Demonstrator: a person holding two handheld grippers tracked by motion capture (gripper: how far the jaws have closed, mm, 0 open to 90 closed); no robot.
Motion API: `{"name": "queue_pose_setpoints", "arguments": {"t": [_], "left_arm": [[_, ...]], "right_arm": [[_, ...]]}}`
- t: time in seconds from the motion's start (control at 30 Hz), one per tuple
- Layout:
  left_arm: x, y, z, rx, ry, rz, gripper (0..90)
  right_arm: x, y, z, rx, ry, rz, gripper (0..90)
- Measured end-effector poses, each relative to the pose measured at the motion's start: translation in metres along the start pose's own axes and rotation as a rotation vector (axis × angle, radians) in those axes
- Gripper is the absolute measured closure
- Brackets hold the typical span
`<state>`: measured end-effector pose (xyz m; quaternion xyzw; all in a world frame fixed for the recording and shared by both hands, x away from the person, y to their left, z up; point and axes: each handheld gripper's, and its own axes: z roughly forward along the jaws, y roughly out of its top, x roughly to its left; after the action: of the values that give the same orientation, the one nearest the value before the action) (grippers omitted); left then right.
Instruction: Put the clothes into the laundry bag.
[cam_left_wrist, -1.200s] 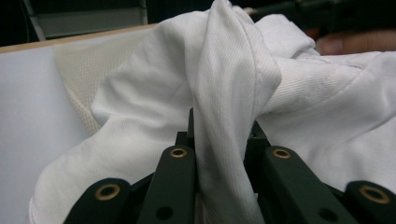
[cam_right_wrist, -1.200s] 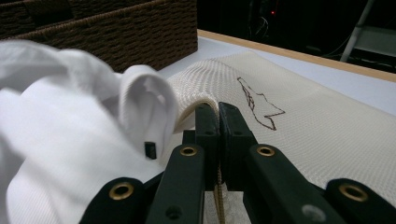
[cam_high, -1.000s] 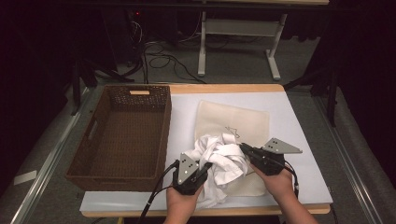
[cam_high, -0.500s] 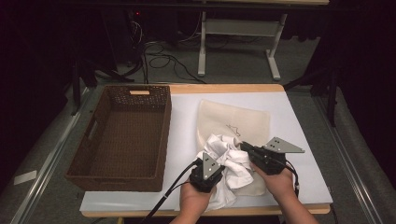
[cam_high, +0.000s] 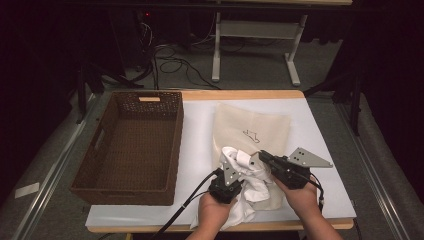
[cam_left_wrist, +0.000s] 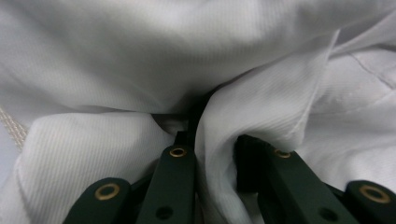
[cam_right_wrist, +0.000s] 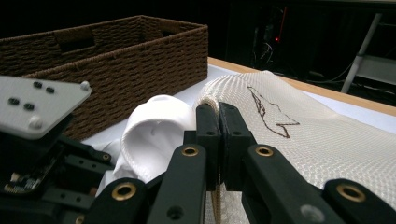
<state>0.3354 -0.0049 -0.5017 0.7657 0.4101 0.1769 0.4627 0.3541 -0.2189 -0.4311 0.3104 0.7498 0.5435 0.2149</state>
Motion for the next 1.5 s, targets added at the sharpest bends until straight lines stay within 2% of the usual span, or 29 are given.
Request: {"name": "queue_pose_setpoints", "arguments": {"t": [0.07, 0.17, 0.2, 0.27, 0.33, 0.43, 0.5, 0.63, 0.67, 0.77, 0.83, 0.93, 0.97, 1.07, 1.17, 1.2, 1.23, 1.3, 1.37, 1.5], "left_arm": [[0.002, 0.002, -0.003, -0.006, 0.003, -0.007, 79.9], [0.008, 0.01, -0.012, -0.065, 0.028, -0.036, 80.1], [0.012, 0.016, -0.019, -0.103, 0.033, -0.06, 80.1], [0.013, 0.019, -0.022, -0.121, 0.026, -0.063, 80.1], [0.011, 0.024, -0.026, -0.142, 0.026, -0.041, 80.1], [0.005, 0.024, -0.022, -0.126, 0.02, 0.005, 80.0], [0.002, 0.021, -0.015, -0.102, 0.008, 0.023, 79.9], [0.001, 0.017, 0.003, -0.043, -0.018, 0.041, 79.7], [0.0, 0.016, 0.009, -0.015, -0.028, 0.045, 79.3], [-0.002, 0.013, 0.015, 0.002, -0.028, 0.047, 77.7], [-0.002, 0.012, 0.019, 0.01, -0.027, 0.033, 77.2], [0.0, 0.013, 0.02, 0.003, -0.018, 0.013, 68.8], [-0.001, 0.012, 0.018, -0.012, -0.016, 0.008, 68.8], [-0.004, 0.01, 0.008, -0.076, -0.024, 0.03, 51.0], [-0.005, 0.009, -0.005, -0.112, -0.024, 0.038, 36.1], [-0.006, 0.009, -0.01, -0.119, -0.013, 0.032, 36.1], [-0.006, 0.009, -0.014, -0.129, -0.003, 0.021, 32.0], [-0.004, 0.01, -0.024, -0.156, -0.019, 0.0, 27.4], [-0.003, 0.012, -0.03, -0.178, -0.019, 0.009, 26.9], [0.003, 0.022, -0.038, -0.232, -0.01, 0.0, 23.7]], "right_arm": [[0.0, -0.001, 0.001, -0.003, 0.01, 0.004, 89.6], [0.0, -0.002, 0.002, 0.001, 0.016, 0.001, 89.6], [0.001, -0.004, 0.003, 0.004, 0.014, -0.002, 89.5], [0.001, -0.006, 0.005, 0.011, 0.019, 0.003, 89.5], [0.001, -0.008, 0.007, 0.019, 0.017, 0.005, 89.5], [-0.001, -0.009, 0.008, 0.02, 0.019, 0.015, 89.5], [-0.002, -0.009, 0.009, 0.026, 0.011, 0.023, 89.5], [-0.003, -0.009, 0.007, 0.024, 0.004, 0.02, 89.5], [-0.003, -0.009, 0.006, 0.025, 0.001, 0.014, 89.5], [-0.004, -0.008, 0.004, 0.02, 0.003, 0.015, 89.6], [-0.004, -0.008, 0.002, 0.015, 0.003, 0.01, 89.6], [-0.002, -0.006, -0.001, 0.006, 0.004, -0.004, 89.5], [-0.002, -0.006, -0.001, 0.006, 0.004, -0.004, 89.5], [-0.004, -0.009, 0.001, 0.016, 0.003, -0.013, 89.5], [-0.007, -0.012, 0.0, 0.02, 0.002, 0.004, 89.4], [-0.007, -0.012, 0.0, 0.02, 0.002, 0.004, 89.4], [-0.007, -0.013, 0.0, 0.025, -0.002, 0.003, 89.4], [-0.006, -0.013, 0.002, 0.034, -0.007, -0.005, 89.4], [-0.006, -0.013, 0.002, 0.034, -0.006, 0.0, 89.4], [-0.006, -0.013, 0.002, 0.03, -0.001, -0.003, 89.4]]}}
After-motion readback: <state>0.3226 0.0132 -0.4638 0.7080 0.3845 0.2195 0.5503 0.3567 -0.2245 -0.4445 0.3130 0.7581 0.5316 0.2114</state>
